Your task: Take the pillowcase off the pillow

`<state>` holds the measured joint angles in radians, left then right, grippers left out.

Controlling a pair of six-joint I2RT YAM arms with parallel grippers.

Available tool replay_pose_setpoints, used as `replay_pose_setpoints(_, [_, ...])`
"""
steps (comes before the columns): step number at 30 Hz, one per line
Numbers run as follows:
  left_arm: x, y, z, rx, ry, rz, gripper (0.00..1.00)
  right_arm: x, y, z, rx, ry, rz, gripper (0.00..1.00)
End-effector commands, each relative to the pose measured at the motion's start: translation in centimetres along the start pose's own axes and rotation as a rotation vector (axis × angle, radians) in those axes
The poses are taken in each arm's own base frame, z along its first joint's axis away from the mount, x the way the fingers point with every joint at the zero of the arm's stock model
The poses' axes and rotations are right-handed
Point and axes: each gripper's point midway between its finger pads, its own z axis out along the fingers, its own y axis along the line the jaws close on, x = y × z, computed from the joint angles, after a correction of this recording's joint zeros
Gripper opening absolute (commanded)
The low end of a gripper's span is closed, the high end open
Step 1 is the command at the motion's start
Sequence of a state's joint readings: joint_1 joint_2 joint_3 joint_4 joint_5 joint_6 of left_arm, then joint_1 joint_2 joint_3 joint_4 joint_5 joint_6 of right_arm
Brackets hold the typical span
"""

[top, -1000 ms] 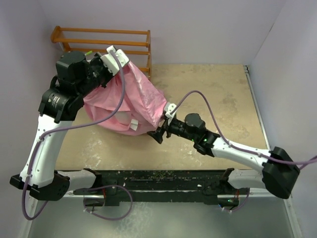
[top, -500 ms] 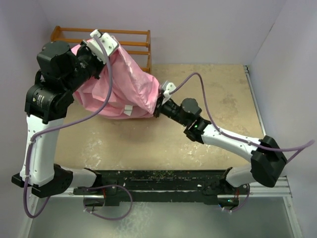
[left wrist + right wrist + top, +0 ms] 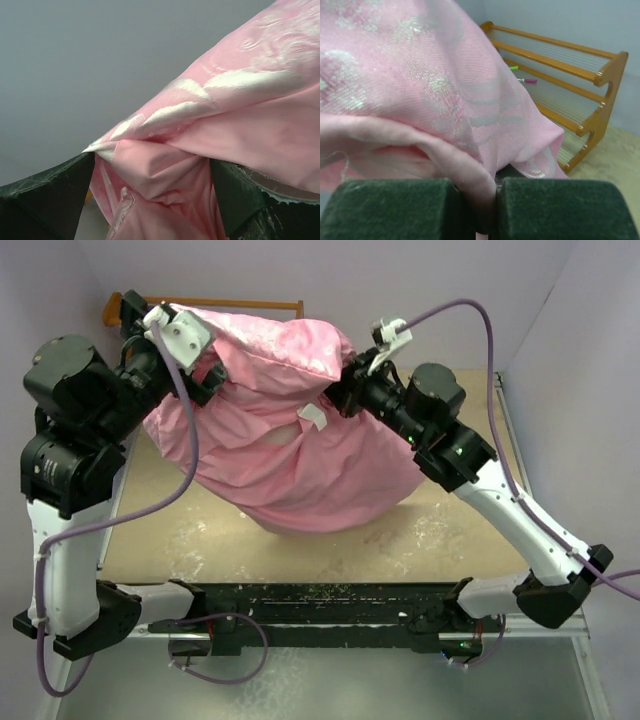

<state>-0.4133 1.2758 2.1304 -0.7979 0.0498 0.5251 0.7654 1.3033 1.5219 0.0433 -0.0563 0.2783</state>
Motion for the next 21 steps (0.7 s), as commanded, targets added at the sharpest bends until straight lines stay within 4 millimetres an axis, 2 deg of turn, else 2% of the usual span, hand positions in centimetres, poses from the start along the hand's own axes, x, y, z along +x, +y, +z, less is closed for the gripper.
replay_pose_setpoints(1, [-6.3, 0.0, -4.4, 0.057, -0.247, 0.043, 0.99, -5.2, -0.8, 0.6, 0.126, -0.063, 0.122, 0.00])
replay_pose_setpoints(4, [-8.4, 0.3, -6.8, 0.039, -0.352, 0.054, 0.99, -4.7, -2.3, 1.5, 0.216, -0.008, 0.123, 0.00])
replay_pose_setpoints(7, [-9.4, 1.5, -8.5, -0.052, -0.425, 0.055, 0.99, -4.5, -3.1, 1.8, 0.264, -0.002, 0.127, 0.00])
replay_pose_setpoints(11, [-8.5, 2.0, -9.7, -0.140, -0.470, 0.068, 0.99, -4.0, -4.3, 1.5, 0.342, 0.003, 0.151, 0.00])
replay_pose_setpoints(13, [-8.0, 0.4, -10.1, -0.083, -0.484, 0.088, 0.99, -4.1, -4.7, 1.3, 0.377, 0.005, 0.178, 0.00])
replay_pose_setpoints(15, [-6.1, -4.0, -10.0, 0.120, -0.463, 0.151, 0.97, -4.3, -4.6, 1.5, 0.385, 0.006, 0.208, 0.00])
replay_pose_setpoints(17, [-2.0, -8.8, -9.3, 0.350, -0.356, 0.198, 0.95, -4.2, -4.2, 1.8, 0.380, 0.009, 0.239, 0.00])
replay_pose_setpoints(18, [0.4, -10.5, -8.7, 0.430, -0.283, 0.204, 0.95, -4.2, -3.9, 2.0, 0.376, 0.011, 0.252, 0.00])
replay_pose_setpoints(20, [4.4, -12.4, -7.5, 0.503, -0.171, 0.234, 0.93, -4.0, -2.9, 2.5, 0.362, 0.014, 0.263, 0.00])
replay_pose_setpoints(21, [5.7, -12.9, -7.1, 0.514, -0.149, 0.256, 0.93, -3.8, -2.2, 2.8, 0.347, 0.017, 0.264, 0.00])
